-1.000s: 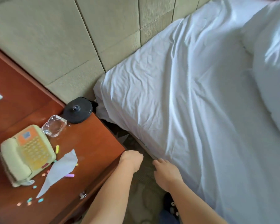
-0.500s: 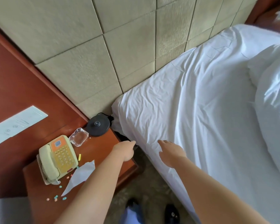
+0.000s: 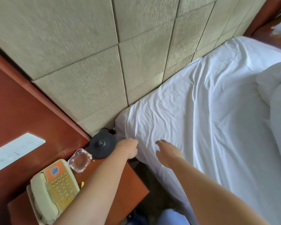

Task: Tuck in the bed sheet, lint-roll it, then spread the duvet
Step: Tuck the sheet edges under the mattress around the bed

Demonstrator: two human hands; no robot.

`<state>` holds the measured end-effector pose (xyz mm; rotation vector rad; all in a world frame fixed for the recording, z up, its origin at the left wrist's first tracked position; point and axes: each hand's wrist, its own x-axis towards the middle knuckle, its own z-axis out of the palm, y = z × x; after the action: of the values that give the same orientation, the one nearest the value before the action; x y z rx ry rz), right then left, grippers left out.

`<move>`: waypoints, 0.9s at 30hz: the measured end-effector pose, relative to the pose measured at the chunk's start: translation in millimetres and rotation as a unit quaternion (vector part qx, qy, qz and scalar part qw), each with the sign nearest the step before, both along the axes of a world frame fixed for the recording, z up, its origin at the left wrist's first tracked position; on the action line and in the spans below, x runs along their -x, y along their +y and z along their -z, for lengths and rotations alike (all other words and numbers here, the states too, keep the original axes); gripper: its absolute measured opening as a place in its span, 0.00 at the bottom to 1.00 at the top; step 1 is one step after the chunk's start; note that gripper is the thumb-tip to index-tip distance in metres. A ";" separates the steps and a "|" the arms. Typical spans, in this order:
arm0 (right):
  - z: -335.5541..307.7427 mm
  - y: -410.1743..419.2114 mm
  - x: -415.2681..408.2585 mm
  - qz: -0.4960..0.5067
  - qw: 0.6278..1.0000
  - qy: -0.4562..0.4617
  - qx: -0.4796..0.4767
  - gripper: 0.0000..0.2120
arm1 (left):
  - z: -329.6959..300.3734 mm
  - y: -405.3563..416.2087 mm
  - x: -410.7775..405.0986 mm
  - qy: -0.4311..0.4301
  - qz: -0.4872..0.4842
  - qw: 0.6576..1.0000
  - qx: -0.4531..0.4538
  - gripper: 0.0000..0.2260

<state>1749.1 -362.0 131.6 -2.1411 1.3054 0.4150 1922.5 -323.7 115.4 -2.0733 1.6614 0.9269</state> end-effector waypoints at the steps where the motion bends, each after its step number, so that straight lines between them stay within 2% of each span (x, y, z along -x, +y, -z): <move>1: 5.5 -4.9 -8.0 0.000 1.000 0.001 -0.003 0.23 | 3.9 -8.4 -8.9 -0.001 0.003 1.000 0.000 0.15; 5: 35.8 -32.0 -38.8 -0.005 1.000 0.009 -0.023 0.23 | 30.3 -43.2 -40.3 -0.008 0.013 1.000 0.004 0.13; 7: 56.2 -52.0 -53.3 -0.012 1.000 0.012 -0.026 0.22 | 45.4 -61.9 -52.5 -0.024 0.023 0.999 0.011 0.14; 9: 75.7 -74.7 -67.7 -0.019 0.999 0.014 -0.025 0.19 | 62.8 -78.2 -63.8 -0.028 0.019 0.999 0.015 0.11; 12: 100.1 -110.5 -90.2 -0.032 0.999 0.007 -0.030 0.18 | 85.8 -102.6 -80.2 -0.025 -0.030 0.999 0.031 0.05; 16: 126.4 -162.5 -116.1 -0.032 0.999 -0.012 -0.021 0.18 | 114.2 -139.4 -96.5 -0.025 -0.090 0.994 0.059 0.03; 19: 146.3 -198.0 -138.6 -0.036 0.999 -0.024 -0.018 0.20 | 139.8 -167.4 -108.7 -0.013 -0.167 0.982 0.089 0.13; 21: 159.9 -217.2 -153.8 -0.049 0.998 -0.028 -0.009 0.20 | 157.6 -182.2 -114.7 -0.014 -0.202 0.974 0.103 0.16; 27: 188.9 -255.9 -194.0 -0.088 0.995 -0.025 0.042 0.23 | 195.4 -209.1 -127.3 -0.059 -0.214 0.965 0.141 0.10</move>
<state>1943.2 -617.9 -57.2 -2.3329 1.1284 0.3812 2049.8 -532.8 -80.0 -2.6947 1.3732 0.6935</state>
